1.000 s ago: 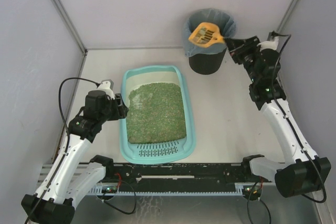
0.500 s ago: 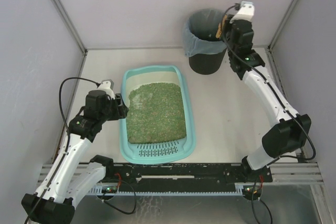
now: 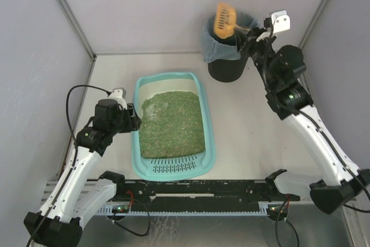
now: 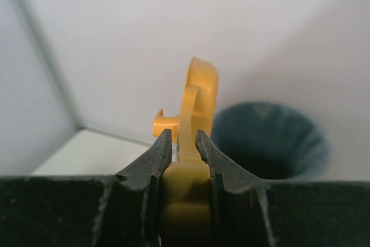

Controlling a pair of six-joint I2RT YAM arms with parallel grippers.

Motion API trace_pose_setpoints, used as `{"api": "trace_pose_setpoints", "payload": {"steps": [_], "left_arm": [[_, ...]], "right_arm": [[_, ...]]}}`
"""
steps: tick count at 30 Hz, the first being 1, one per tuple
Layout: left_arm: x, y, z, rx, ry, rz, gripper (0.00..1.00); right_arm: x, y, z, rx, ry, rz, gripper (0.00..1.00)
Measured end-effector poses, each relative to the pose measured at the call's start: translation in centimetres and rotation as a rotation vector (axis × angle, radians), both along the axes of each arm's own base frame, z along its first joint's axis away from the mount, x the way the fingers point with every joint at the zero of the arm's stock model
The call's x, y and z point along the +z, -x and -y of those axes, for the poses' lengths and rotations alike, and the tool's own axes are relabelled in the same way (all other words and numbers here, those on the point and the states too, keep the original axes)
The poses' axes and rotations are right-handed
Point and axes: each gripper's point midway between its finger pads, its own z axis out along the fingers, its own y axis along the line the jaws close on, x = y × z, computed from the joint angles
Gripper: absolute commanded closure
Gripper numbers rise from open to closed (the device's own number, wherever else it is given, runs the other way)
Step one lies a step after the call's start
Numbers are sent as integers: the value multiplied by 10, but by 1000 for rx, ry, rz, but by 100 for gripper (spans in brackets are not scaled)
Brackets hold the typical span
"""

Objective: Clean the litter box

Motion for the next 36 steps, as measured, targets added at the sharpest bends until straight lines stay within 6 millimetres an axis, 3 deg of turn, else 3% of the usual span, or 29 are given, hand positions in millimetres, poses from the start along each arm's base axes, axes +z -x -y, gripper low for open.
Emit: {"api": "trace_pose_setpoints", "payload": {"steps": [2,5,7,13,17,21,27,36], "left_arm": [[0,0,0,-2,1,0,47],[0,0,0,-1,1,1,48],[1,0,0,1,0,6,48],[14,2,-7,27,-3,66,48],[22,4,-11,46,-6,103,48],[24,4,-14,60,-12,112,48],[20,2,-14,60,-16,97,48],[19,2,-14,60,-18,92,48]], "right_arm": [[14,28,-21,133,-30,21,100],[9,62,-55,322,-38,-20,100],[-11,78,-78,431,-16,-78,100],[-125,113,-140,690,164,-388,100],[-176,133,-162,834,263,-535,100],[-207,149,-179,957,354,-636,100],[-235,172,-219,1122,546,-721,100],[-273,208,-250,1405,688,-856,100]]}}
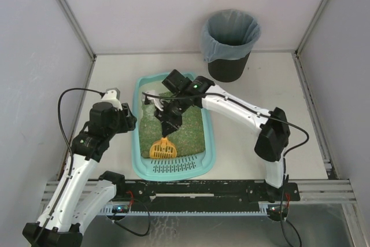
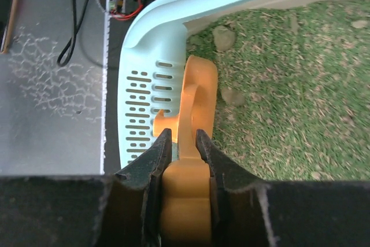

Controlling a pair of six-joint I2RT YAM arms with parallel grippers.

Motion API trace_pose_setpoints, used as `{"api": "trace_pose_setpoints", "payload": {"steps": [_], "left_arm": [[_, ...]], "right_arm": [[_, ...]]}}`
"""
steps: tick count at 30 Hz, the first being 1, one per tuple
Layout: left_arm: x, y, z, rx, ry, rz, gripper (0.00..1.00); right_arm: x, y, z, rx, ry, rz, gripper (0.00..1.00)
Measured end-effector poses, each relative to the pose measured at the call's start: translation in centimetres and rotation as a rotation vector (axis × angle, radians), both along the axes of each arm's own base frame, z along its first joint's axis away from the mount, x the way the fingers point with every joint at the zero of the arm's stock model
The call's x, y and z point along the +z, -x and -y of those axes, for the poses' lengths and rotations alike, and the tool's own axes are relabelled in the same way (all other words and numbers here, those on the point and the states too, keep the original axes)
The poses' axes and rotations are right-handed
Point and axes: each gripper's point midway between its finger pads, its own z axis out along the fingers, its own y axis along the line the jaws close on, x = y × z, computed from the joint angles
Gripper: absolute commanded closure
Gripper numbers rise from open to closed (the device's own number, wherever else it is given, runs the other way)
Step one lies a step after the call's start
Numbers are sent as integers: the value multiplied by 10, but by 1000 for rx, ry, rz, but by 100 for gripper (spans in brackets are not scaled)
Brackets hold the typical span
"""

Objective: Clean the litter box

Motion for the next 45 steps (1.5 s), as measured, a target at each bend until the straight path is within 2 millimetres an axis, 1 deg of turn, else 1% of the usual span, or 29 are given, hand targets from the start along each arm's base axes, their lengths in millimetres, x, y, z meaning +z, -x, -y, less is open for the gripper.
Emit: {"api": "trace_pose_setpoints", "payload": {"steps": [3,7,12,14,18,21,23,28,29,30,31,32,36,38,40,43,45], "left_arm": [[-1,0,0,1,-1,-4,49],[-2,-1,0,1,-2,-7,49],[-2,-1,0,1,-2,-8,49],[-2,-1,0,1,-2,-8,49],[-2,-1,0,1,-2,-8,49],[-2,-1,0,2,-3,-8,50],[-2,-1,0,2,-3,-7,50],[-1,-1,-4,18,-12,-3,50],[-1,-1,-5,24,-17,-3,50],[-1,0,-6,27,-18,-3,50],[-1,0,-7,32,-20,-1,50],[-1,0,-8,35,-21,0,50],[-1,1,-11,47,-28,0,50],[-1,1,-11,50,-30,-1,50],[-1,1,-12,51,-31,-1,50],[-1,1,-12,53,-31,-2,50],[-1,1,-12,54,-31,-2,50]], "right_arm": [[-8,8,-7,71,4,-60,100],[-18,10,-17,128,4,-100,100],[-43,11,-20,133,66,-133,100],[-49,14,-22,132,86,-116,100],[-55,16,-29,117,89,-50,100],[-57,15,-28,75,93,14,100],[-55,10,-26,34,97,62,100],[-48,-11,-25,-89,106,216,100],[-46,-22,-25,-141,108,266,100],[-45,-25,-25,-152,107,277,100],[-44,-32,-26,-180,108,301,100],[-43,-40,-27,-209,107,327,100],[-32,-84,-27,-360,90,453,100],[-25,-107,-22,-435,83,511,100],[-17,-127,-10,-508,82,556,100],[1,-135,5,-557,60,580,100],[21,-135,14,-580,19,574,100]]}}
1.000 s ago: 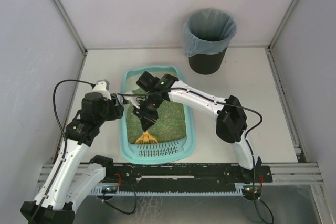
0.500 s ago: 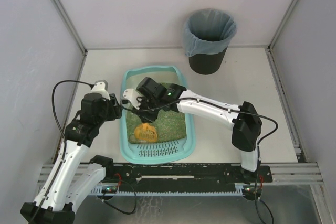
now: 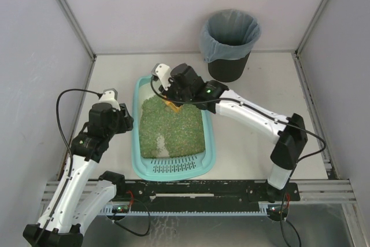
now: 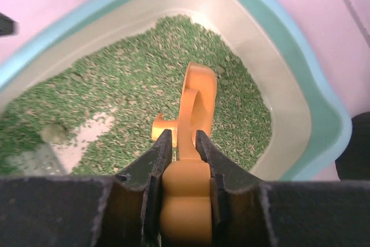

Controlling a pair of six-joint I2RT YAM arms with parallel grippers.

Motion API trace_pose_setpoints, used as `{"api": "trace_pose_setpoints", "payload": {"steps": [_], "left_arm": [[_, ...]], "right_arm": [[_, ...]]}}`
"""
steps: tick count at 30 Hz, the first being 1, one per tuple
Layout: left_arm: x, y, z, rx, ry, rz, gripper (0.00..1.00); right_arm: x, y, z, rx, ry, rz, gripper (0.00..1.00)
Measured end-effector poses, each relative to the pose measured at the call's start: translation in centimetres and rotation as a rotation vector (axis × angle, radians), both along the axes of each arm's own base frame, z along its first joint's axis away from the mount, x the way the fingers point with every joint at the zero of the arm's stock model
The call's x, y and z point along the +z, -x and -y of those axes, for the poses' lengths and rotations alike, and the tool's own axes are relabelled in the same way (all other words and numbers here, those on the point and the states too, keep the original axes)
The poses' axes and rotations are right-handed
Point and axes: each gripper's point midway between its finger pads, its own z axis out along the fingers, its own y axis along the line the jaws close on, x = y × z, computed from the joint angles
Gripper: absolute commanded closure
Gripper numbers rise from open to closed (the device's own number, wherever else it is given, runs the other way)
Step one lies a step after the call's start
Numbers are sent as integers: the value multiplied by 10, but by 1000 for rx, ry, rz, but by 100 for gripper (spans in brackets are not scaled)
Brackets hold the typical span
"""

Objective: Clean the litter box

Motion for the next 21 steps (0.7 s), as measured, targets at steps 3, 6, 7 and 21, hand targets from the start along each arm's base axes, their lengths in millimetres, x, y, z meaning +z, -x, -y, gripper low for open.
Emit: {"api": "trace_pose_setpoints", "payload": {"steps": [3,6,7,21], "left_arm": [[0,0,-1,2,0,0,50],[0,0,-1,5,0,0,50],[0,0,-1,6,0,0,50],[-1,0,-1,6,0,-4,50]], "right_arm": [[27,14,-1,39,-83,-14,100],[41,34,-8,113,-161,-81,100],[42,40,-11,136,-179,-107,100],[-8,67,-25,144,-211,-424,100]]}}
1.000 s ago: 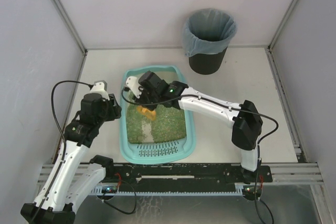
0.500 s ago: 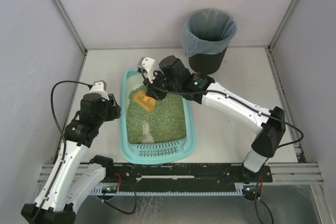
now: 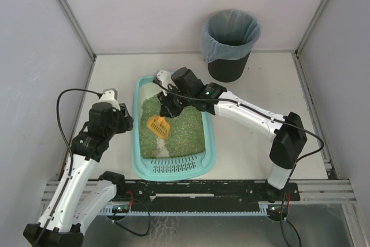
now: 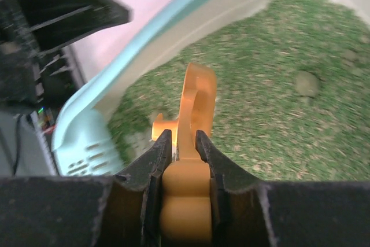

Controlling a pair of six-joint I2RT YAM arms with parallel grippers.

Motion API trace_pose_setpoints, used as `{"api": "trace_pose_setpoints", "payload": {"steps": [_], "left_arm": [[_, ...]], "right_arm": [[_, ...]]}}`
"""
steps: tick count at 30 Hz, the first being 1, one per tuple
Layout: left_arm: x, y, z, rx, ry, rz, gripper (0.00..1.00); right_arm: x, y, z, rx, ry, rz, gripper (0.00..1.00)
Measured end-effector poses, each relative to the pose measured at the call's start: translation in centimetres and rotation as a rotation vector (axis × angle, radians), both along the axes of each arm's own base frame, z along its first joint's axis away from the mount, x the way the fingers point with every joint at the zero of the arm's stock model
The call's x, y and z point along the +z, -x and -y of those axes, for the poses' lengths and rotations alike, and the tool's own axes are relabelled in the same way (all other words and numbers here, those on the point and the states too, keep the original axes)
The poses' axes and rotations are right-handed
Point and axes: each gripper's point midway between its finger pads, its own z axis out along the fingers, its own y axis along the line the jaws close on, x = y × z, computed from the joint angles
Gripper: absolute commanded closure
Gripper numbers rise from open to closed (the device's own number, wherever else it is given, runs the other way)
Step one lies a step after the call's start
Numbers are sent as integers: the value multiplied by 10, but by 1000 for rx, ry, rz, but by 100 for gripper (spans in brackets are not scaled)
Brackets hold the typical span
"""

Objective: Clean the litter box

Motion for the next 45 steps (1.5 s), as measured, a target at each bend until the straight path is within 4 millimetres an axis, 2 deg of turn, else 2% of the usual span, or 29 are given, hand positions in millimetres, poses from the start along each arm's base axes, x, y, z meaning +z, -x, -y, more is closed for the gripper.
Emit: {"api": "trace_pose_setpoints", "payload": {"steps": [4,7,10,14,19,23,28,34,37,40,45], "left_arm": [[-4,-1,3,-14,4,-22,52],[-10,-2,7,-28,8,-50,52],[-13,-2,7,-31,7,-61,52],[-12,-2,8,-32,9,-57,52],[-12,-2,8,-33,9,-57,52],[-12,-2,8,-36,12,-58,52],[-12,-2,9,-37,12,-58,52],[-12,-2,9,-36,13,-58,52],[-12,-2,9,-37,12,-58,52],[-12,-2,9,-37,12,-58,52],[-12,-2,9,-37,12,-58,52]], "right_arm": [[-8,-32,12,-188,29,47,100],[-2,-41,15,-229,-11,33,100],[7,-32,8,-162,-66,-18,100],[16,-6,-7,15,-121,-120,100],[-2,33,-17,229,-91,-249,100],[-20,48,-22,333,-71,-333,100],[-33,53,-31,424,-75,-374,100],[-63,71,-35,453,-5,-459,100],[-76,73,-36,426,24,-465,100],[-82,67,-34,363,28,-467,100],[-87,58,-29,224,50,-410,100]]}}
